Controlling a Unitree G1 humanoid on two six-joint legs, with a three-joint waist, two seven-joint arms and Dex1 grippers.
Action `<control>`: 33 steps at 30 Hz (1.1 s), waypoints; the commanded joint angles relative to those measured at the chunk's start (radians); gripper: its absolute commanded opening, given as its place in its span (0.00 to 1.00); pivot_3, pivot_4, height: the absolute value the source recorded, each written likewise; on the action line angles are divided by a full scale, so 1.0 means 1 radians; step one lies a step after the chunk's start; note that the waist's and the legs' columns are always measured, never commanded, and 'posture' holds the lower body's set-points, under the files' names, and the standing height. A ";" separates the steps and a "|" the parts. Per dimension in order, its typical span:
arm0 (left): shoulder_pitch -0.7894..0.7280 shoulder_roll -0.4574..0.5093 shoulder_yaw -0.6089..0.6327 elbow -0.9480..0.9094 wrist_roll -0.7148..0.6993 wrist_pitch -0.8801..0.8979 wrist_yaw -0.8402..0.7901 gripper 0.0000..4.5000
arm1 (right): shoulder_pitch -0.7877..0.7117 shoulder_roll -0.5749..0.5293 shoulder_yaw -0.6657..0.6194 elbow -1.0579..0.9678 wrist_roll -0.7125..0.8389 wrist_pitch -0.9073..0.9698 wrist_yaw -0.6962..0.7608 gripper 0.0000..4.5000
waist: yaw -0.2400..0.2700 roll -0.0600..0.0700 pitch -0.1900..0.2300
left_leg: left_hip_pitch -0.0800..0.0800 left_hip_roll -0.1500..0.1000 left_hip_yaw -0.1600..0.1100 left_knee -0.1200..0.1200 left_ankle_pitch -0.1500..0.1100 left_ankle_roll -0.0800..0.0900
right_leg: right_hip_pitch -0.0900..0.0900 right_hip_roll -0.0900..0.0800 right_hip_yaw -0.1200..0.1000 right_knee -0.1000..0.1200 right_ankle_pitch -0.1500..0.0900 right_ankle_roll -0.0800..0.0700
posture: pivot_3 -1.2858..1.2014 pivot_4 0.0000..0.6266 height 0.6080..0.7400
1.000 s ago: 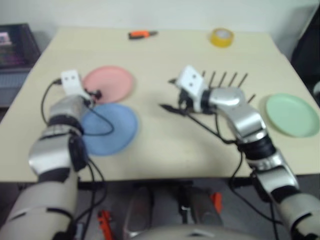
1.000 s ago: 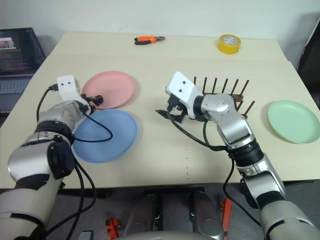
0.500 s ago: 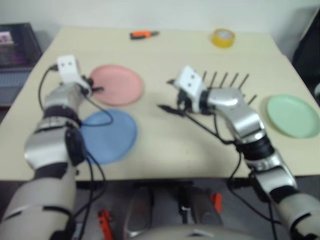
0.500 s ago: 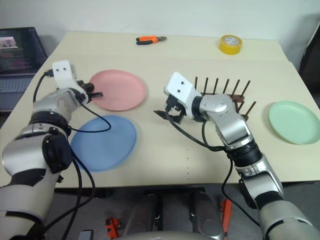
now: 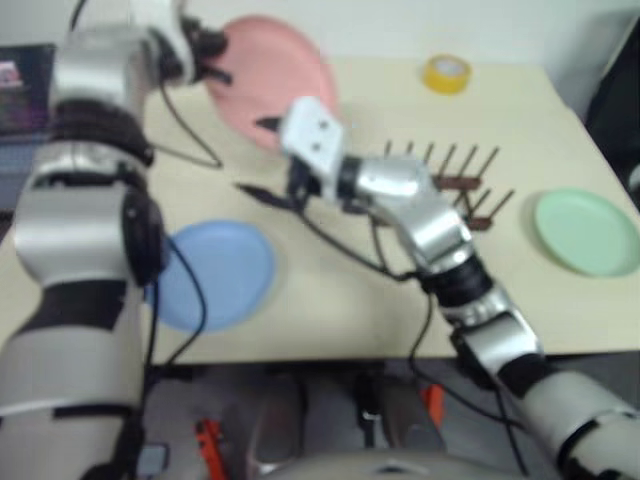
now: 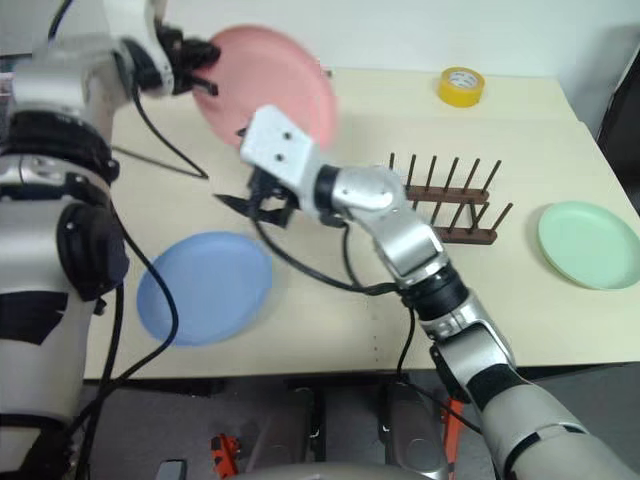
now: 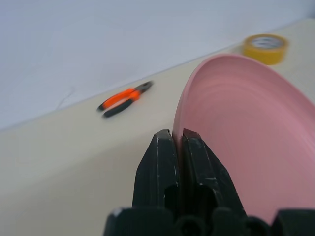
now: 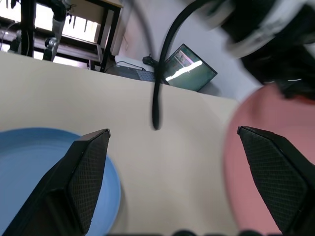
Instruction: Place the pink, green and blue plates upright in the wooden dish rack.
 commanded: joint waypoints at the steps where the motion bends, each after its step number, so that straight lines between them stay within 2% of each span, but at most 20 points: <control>1: -0.028 0.029 -0.053 -0.060 0.036 0.026 -0.098 0.00 | -0.026 0.014 0.004 0.037 -0.043 -0.077 -0.030 1.00 | -0.004 0.000 0.000 | 0.000 0.000 0.000 0.001 0.000 0.000 | 0.000 0.000 0.000 0.001 0.000 0.000 | 0.52 0.24 1.00; 10: -0.021 0.075 -0.089 -0.139 0.056 0.071 -0.187 0.00 | -0.034 0.012 0.016 0.135 -0.121 -0.156 -0.065 1.00 | -0.017 0.000 0.000 | -0.001 0.002 -0.002 0.000 0.000 0.000 | -0.001 0.001 0.001 0.002 0.000 -0.001 | 0.52 0.24 1.00; 13: -0.009 0.083 -0.087 -0.165 0.054 0.089 -0.191 0.00 | -0.034 0.020 0.017 0.150 -0.129 -0.166 -0.065 0.86 | -0.018 0.000 0.000 | -0.001 0.001 -0.002 0.000 0.000 0.000 | -0.002 0.001 0.002 0.002 0.000 -0.001 | 0.52 0.24 1.00; 15: -0.003 0.089 -0.085 -0.179 0.053 0.102 -0.192 0.00 | -0.033 0.025 0.016 0.157 -0.132 -0.173 -0.064 0.71 | -0.018 0.000 0.000 | -0.001 0.001 -0.003 0.000 0.000 0.000 | -0.002 0.001 0.002 0.002 0.000 -0.001 | 0.52 0.24 1.00; 22: 0.009 0.101 -0.072 -0.217 0.033 0.166 -0.205 0.00 | -0.033 0.039 0.021 0.193 -0.157 -0.207 -0.076 0.12 | -0.018 0.000 0.000 | -0.001 0.001 -0.003 0.000 0.000 0.000 | -0.002 0.001 0.002 0.003 0.000 -0.001 | 0.52 0.24 1.00; 23: 0.011 0.102 -0.070 -0.223 0.029 0.178 -0.207 0.00 | -0.034 0.040 0.020 0.196 -0.161 -0.211 -0.079 0.06 | -0.018 0.000 0.000 | -0.001 0.001 -0.003 0.000 0.000 0.000 | -0.002 0.001 0.002 0.002 0.000 -0.001 | 0.52 0.24 1.00; 24: 0.013 0.103 -0.069 -0.229 0.027 0.185 -0.208 0.00 | -0.034 0.041 0.019 0.200 -0.163 -0.214 -0.082 0.01 | -0.018 0.000 0.000 | -0.001 0.001 -0.003 0.000 0.000 0.000 | -0.002 0.001 0.002 0.002 0.000 -0.001 | 0.52 0.24 1.00; 33: 0.030 0.114 -0.079 -0.268 0.027 0.201 -0.218 0.00 | -0.039 0.043 -0.004 0.204 -0.161 -0.239 -0.088 0.01 | -0.018 0.000 0.000 | -0.001 0.001 -0.003 0.000 0.000 0.000 | -0.002 0.000 0.003 0.003 0.000 -0.001 | 0.52 0.24 1.00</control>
